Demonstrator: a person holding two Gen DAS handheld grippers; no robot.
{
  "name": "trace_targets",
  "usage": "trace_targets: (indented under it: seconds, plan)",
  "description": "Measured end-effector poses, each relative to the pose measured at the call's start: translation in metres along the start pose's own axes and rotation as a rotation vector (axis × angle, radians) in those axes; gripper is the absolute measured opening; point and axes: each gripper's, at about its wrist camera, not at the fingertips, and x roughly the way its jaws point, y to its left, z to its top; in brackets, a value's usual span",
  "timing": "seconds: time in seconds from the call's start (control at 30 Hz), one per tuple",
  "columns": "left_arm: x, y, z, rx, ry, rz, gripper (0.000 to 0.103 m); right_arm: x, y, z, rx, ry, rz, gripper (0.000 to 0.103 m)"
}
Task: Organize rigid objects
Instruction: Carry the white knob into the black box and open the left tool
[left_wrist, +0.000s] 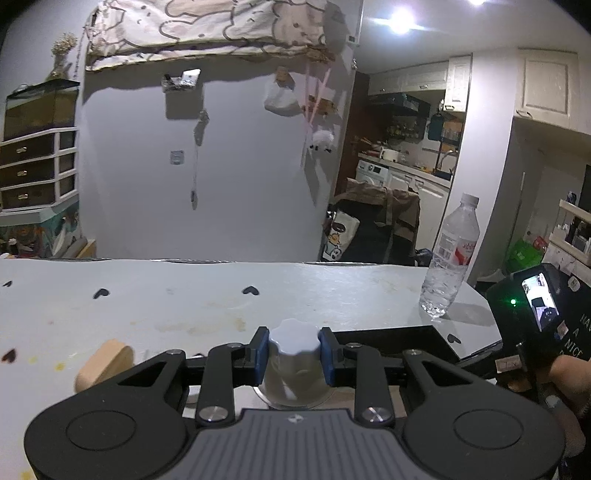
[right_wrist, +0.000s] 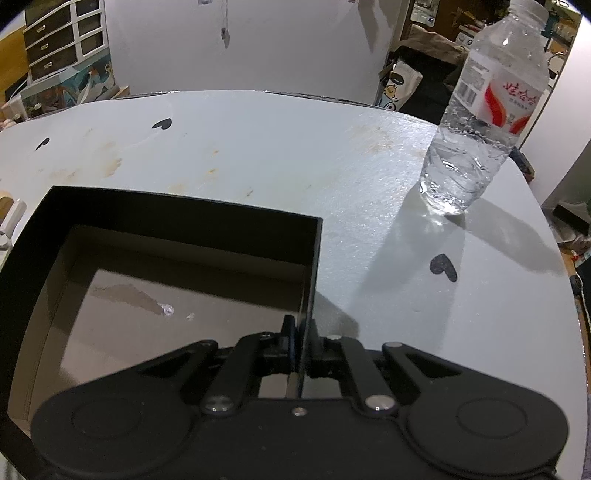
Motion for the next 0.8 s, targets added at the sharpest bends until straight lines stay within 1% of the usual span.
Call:
trace_targets:
  seconds: [0.17, 0.3, 0.57, 0.7, 0.8]
  plan:
    - [0.024, -0.013, 0.003, 0.014, 0.043, -0.025, 0.03, 0.001, -0.005, 0.001, 0.008, 0.012, 0.037, 0.005]
    - [0.043, -0.024, -0.001, 0.043, 0.091, -0.037, 0.03, 0.001, -0.004, 0.001, 0.005, 0.01, 0.03, 0.005]
    - [0.071, -0.038, -0.014, 0.066, 0.182, -0.053, 0.03, 0.001, -0.004, 0.002, 0.006, 0.016, 0.032, 0.005]
    - [0.078, -0.039, -0.015, 0.068, 0.196, -0.044, 0.03, 0.002, -0.004, 0.002, 0.007, 0.018, 0.032, 0.005]
    - [0.08, -0.038, -0.015, 0.061, 0.208, -0.054, 0.031, 0.002, -0.005, 0.002, 0.006, 0.018, 0.033, 0.005]
